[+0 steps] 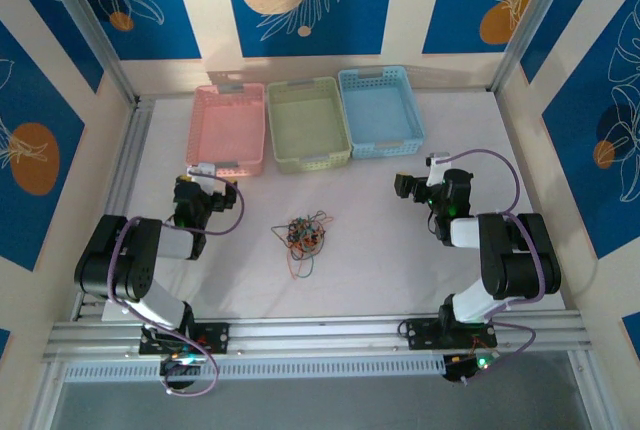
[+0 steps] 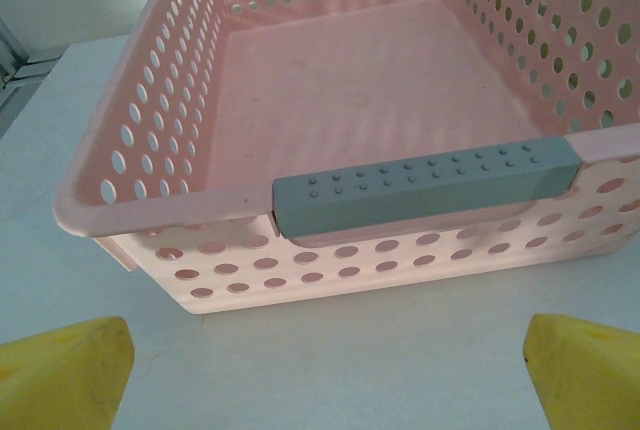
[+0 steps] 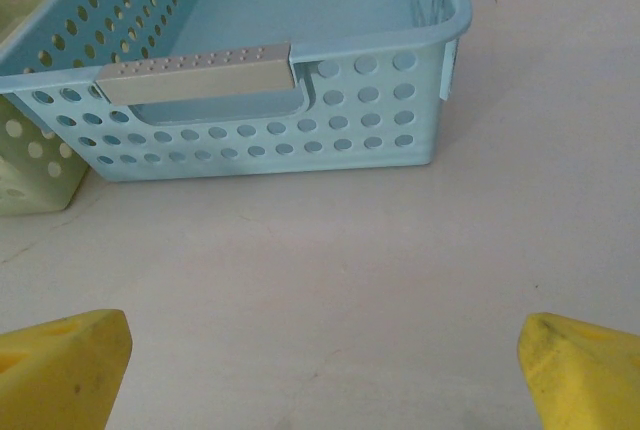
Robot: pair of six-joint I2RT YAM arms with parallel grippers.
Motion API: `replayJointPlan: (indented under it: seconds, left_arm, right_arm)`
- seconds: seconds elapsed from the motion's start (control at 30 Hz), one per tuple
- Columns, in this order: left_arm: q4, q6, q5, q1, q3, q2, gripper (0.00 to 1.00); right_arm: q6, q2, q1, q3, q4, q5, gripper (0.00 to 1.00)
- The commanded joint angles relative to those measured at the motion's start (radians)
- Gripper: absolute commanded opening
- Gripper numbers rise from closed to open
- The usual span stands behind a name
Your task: Untangle the cables
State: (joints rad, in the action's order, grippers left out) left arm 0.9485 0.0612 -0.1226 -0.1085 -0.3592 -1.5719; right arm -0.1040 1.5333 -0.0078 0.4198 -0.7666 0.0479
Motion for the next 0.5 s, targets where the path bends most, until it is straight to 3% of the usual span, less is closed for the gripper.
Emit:
replayJointPlan:
  seconds: [0.0,0.2,0.33,0.47]
  left_arm:
    - [0.001,0.008,0.023,0.010,-0.008,0.011,1.00]
    - [0.002,0.008,0.017,0.011,-0.006,0.012,1.00]
    - [0.080,-0.032,-0.113,0.006,0.043,0.046,1.00]
    - [-0.030,0.007,-0.115,-0.023,0.080,0.264,1.00]
  right_arm:
    - [0.011,-0.013,-0.001,0.009,-0.016,-0.010,0.99]
    - [0.004,-0.013,-0.012,0.010,-0.014,-0.028,0.99]
    - [0.010,-0.015,-0.004,0.008,-0.017,-0.020,0.99]
    - [0.038,-0.144,0.074,-0.013,0.038,0.169,0.99]
